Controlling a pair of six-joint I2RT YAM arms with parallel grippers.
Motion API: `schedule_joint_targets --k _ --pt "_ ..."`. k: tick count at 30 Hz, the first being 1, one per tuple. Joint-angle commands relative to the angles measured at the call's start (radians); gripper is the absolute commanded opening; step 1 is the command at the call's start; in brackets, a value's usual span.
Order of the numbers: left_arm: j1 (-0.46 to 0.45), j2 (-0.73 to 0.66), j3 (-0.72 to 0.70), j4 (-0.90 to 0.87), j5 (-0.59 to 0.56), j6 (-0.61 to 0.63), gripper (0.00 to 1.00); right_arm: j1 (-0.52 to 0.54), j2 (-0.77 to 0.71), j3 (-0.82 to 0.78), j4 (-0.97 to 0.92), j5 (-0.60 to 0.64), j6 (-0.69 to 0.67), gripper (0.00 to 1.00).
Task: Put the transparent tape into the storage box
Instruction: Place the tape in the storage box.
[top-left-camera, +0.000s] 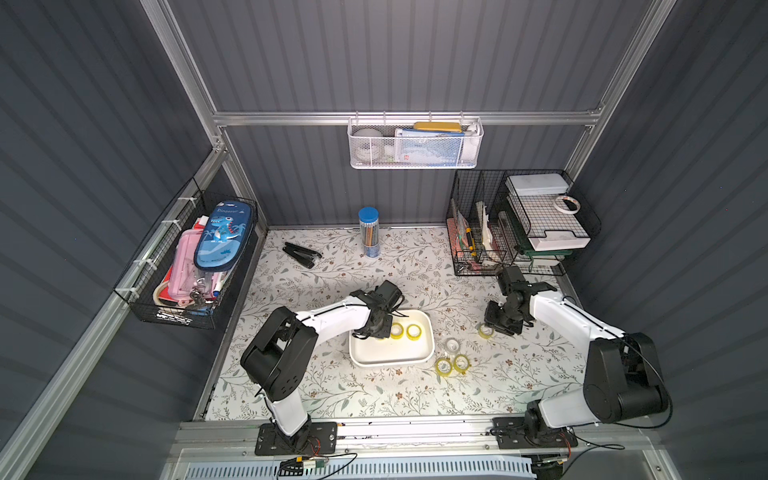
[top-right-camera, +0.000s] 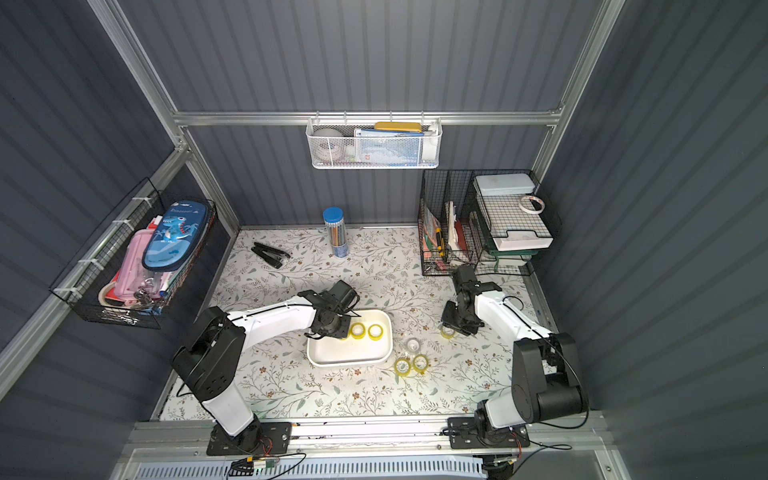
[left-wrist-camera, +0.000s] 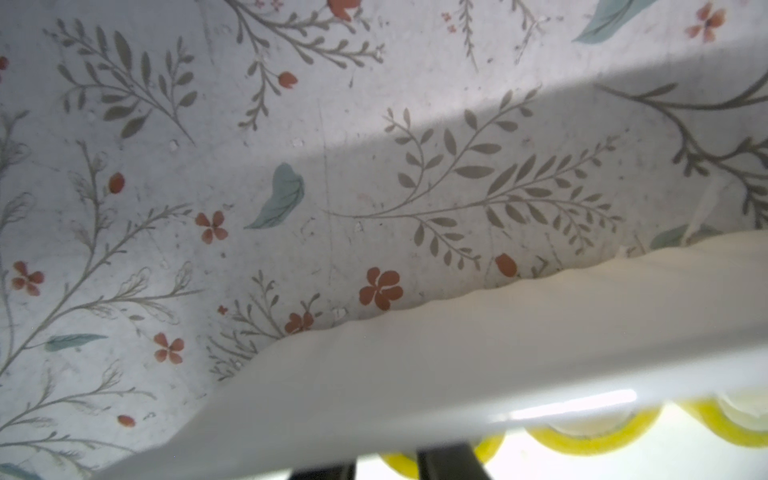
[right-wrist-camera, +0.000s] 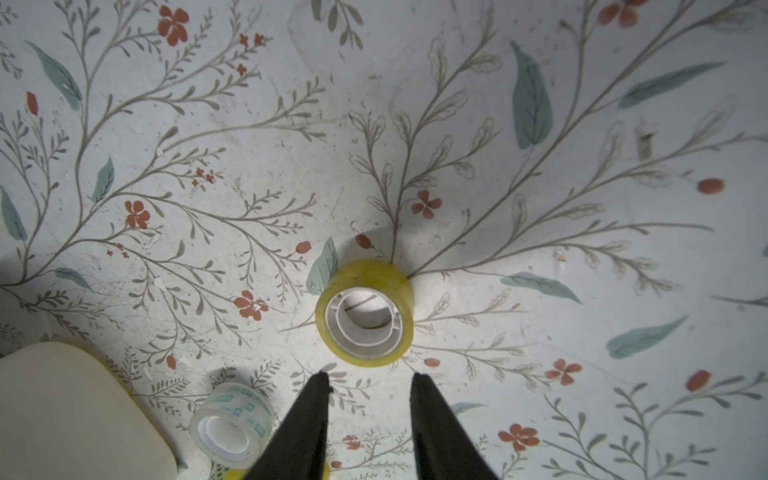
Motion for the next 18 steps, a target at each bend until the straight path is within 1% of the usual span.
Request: schedule_joint_targets --k 1,8,13,15,18 --pt "0.007 0.008 -0.01 -0.002 0.008 0.004 0.31 0.006 -0.005 -0.005 -0.019 0.016 0.01 0.38" --pt "0.006 -0.029 0.017 -0.026 -0.007 0.007 0.32 0.008 -0.008 0.004 -0.026 0.02 0.008 0.38" --pt "0.006 -0.103 0.052 -0.078 -0.035 0.003 0.35 0.009 -0.017 0.013 -0.045 0.03 0.006 0.38" --pt "0.006 -0.149 0.064 -0.098 -0.049 0.001 0.39 0.009 -0.019 0.016 -0.053 0.036 0.004 0.38" --pt "0.006 -0.229 0.087 -0.126 -0.093 -0.003 0.52 0.008 -0.016 0.018 -0.065 0.055 0.007 0.38"
